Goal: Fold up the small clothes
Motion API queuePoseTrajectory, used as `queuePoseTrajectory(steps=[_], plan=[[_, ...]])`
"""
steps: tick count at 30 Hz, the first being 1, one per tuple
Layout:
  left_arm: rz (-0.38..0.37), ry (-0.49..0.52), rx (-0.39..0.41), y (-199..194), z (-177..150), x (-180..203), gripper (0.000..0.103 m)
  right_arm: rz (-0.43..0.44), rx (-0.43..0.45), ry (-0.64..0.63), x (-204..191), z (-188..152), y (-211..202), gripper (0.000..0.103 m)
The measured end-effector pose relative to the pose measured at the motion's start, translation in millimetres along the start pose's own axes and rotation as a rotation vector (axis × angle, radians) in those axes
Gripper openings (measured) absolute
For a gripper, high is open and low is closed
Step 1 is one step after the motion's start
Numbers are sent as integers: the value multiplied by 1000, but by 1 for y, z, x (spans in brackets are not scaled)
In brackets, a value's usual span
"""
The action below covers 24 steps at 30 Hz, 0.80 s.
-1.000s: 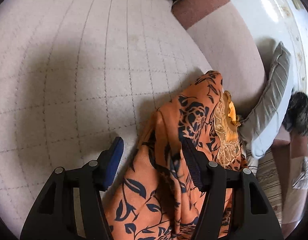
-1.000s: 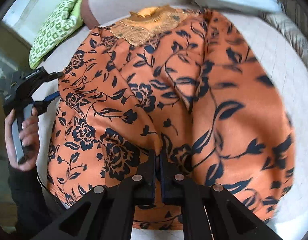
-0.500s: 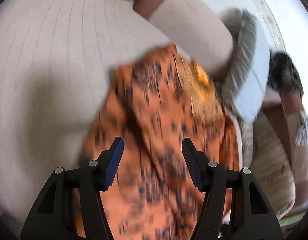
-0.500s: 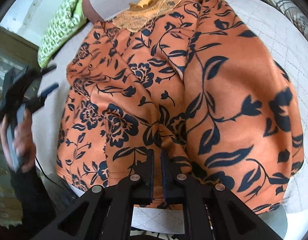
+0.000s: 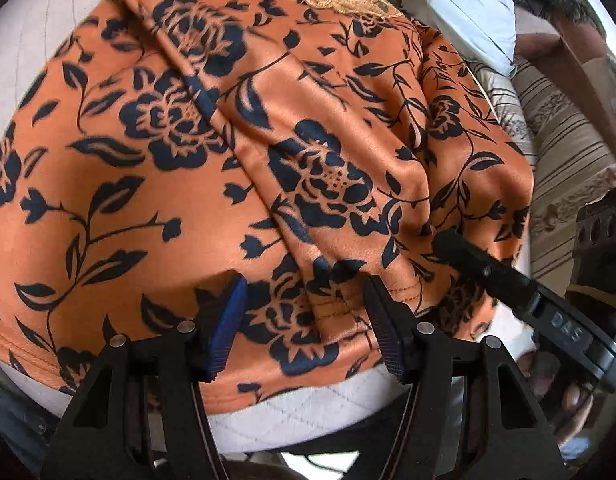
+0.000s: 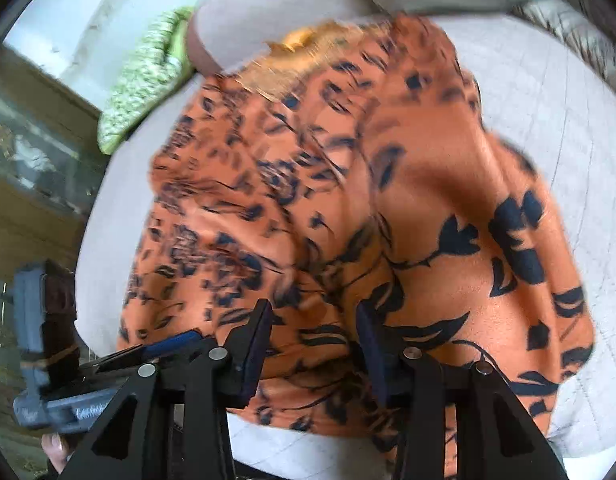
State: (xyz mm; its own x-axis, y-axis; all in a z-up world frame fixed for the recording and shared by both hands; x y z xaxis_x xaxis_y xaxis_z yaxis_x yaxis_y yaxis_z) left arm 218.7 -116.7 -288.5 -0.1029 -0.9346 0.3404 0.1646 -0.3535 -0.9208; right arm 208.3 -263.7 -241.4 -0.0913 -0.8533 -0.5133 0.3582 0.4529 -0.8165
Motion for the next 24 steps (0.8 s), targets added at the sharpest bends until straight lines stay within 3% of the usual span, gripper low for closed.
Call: queuePoseTrajectory(steps=[3, 4, 6, 10, 12, 15, 17, 18, 21, 23, 24], plan=[[102, 72, 15, 3, -6, 5, 21, 33, -14, -2, -2, -6, 6, 30], [136, 102, 11, 5, -8, 7, 2, 10, -19, -10, -1, -7, 8, 14], [141, 97, 4, -1, -12, 6, 0, 12, -38, 6, 1, -8, 11, 6], [114, 131, 73, -39, -23, 10, 0, 48, 31, -26, -15, -2, -22, 5], [113, 127, 39, -29, -32, 7, 0, 51, 56, -25, -17, -5, -34, 5], [148, 103, -51, -1, -47, -3, 0, 81, 7, 44, -2, -17, -10, 6], [105, 97, -69, -4, -52, 0, 0, 86, -36, 102, 14, -25, 7, 6], [91, 108, -59, -10, -52, 2, 0, 121, -20, 138, 16, -25, 1, 6], [72, 159, 15, -35, -47, 15, 8, 263, 144, 147, 9, -13, -58, 12], [46, 191, 64, -48, -44, 30, 32, 332, 225, 133, 8, -6, -97, 45], [33, 201, 84, -53, -42, 34, 39, 328, 260, 136, 12, -1, -112, 49]])
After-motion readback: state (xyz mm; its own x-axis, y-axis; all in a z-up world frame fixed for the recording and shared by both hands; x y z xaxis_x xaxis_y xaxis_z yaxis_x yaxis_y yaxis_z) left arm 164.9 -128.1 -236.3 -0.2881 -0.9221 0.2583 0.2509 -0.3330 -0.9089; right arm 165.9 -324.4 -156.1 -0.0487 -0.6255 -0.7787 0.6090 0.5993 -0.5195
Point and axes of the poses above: each gripper's, at about its wrist camera, not at the fingertips, and y roughly the way its jaws point, x to its right, z to its top, the point moved 8 cm from there along y, roughly the way its jaws point, and after that the axes turned 4 degrees about z, right-handed, at the moved point
